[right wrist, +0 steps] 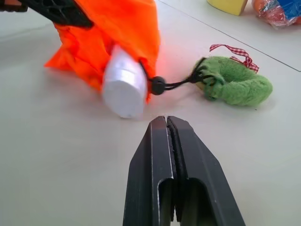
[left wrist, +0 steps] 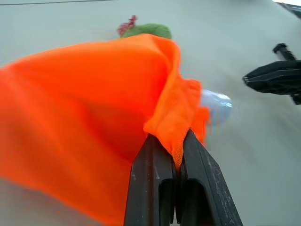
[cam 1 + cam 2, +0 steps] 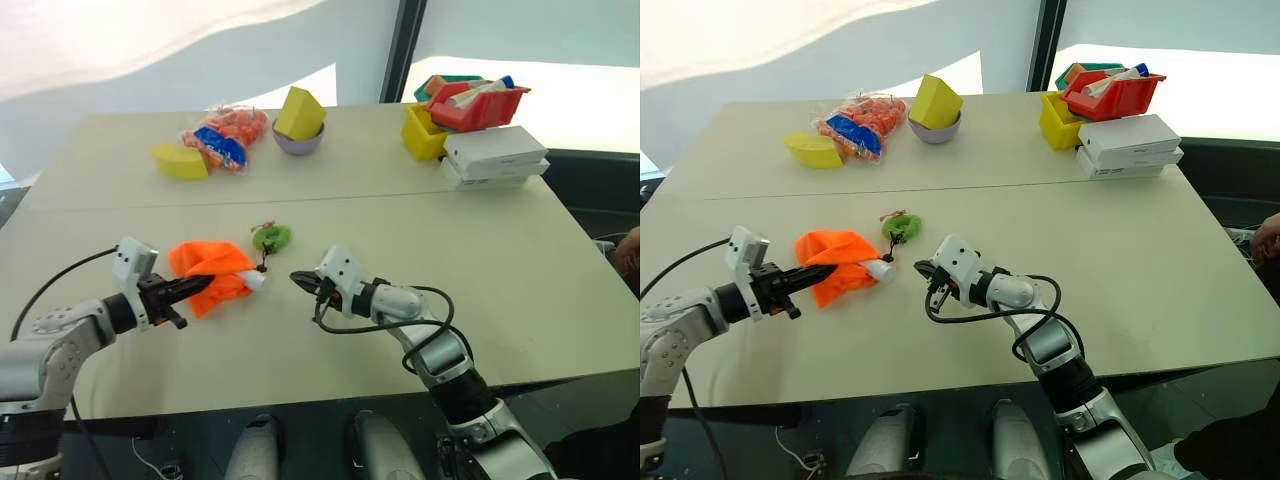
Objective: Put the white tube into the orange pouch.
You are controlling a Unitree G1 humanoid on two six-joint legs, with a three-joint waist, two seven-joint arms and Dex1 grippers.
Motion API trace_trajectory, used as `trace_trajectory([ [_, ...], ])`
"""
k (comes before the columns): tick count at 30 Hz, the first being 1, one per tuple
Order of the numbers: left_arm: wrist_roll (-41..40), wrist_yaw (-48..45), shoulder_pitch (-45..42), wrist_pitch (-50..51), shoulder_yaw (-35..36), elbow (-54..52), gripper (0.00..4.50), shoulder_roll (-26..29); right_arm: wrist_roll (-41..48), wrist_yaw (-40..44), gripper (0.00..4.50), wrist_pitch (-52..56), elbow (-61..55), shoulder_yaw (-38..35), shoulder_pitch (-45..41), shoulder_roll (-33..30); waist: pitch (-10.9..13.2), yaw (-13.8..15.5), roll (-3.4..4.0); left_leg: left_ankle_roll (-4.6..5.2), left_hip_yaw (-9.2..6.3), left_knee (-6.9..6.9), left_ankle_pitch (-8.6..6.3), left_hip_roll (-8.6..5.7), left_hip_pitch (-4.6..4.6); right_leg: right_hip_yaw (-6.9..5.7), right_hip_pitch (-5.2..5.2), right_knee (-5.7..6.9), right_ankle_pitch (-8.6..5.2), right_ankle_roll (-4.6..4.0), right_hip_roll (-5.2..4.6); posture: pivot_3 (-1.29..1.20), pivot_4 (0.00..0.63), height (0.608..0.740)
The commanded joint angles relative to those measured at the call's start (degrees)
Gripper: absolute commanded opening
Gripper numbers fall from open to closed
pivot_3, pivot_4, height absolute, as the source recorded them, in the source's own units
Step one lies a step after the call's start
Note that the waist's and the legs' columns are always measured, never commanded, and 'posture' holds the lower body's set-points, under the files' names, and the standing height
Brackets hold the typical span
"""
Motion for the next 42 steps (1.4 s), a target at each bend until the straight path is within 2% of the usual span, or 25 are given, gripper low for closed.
trace_trajectory([
  [1,0.57,-0.29,-0.65,-2.29,3.02,1.29,0.0,1.25,0.8,0.1,0.04,-1.5,-0.91,-0.39,-0.8,0.84,0.0,0.07,0.0,0.0,0.0,0.0,0.0,0.0,0.0,0.0,0.0,0.0,0.0,0.0,-0.01,0.0,0.15,0.74],
  [8,-1.18,-0.77,-0.66,-0.75,-0.07,-3.8,0.0,-0.16,0.17,2.83,0.04,-0.95,-0.44,2.42,-1.96,1.04,0.0,0.12,0.0,-0.01,0.02,-0.01,0.0,0.01,-0.02,0.01,0.01,-0.05,0.01,-0.01,-0.11,0.0,0.15,0.74],
  [14,-5.48,0.66,-0.96,4.02,-3.94,-13.47,0.0,-2.18,0.49,6.49,0.04,0.95,-0.75,5.16,-3.25,0.78,0.0,0.12,0.0,-0.01,0.03,-0.01,0.0,0.01,-0.03,0.01,0.02,-0.05,0.01,-0.01,-0.12,0.0,0.15,0.74],
  [25,-5.13,3.89,-2.21,5.59,-9.88,-18.49,0.0,-4.08,-0.63,4.93,0.04,3.5,4.83,8.26,-6.13,6.85,0.0,0.13,0.0,0.0,0.01,-0.01,0.0,-0.01,-0.03,0.01,0.02,-0.04,0.01,-0.01,0.0,0.0,0.15,0.74],
  [35,-6.16,3.72,-1.48,7.0,-10.57,-20.32,0.0,-3.89,-1.95,-0.07,0.04,0.6,12.88,7.23,-9.55,13.76,0.0,0.06,0.0,0.0,-0.02,0.01,0.0,-0.02,-0.03,0.0,0.03,-0.03,0.01,-0.01,0.01,0.0,0.15,0.74],
  [42,-4.96,2.96,0.6,6.56,-9.6,-20.47,0.0,-2.65,-2.94,-2.03,0.04,-0.09,11.55,6.66,-8.31,13.49,0.0,0.02,0.0,-0.01,0.0,0.01,0.0,-0.02,-0.03,0.01,0.02,-0.04,0.02,-0.02,-0.01,0.0,0.15,0.74],
])
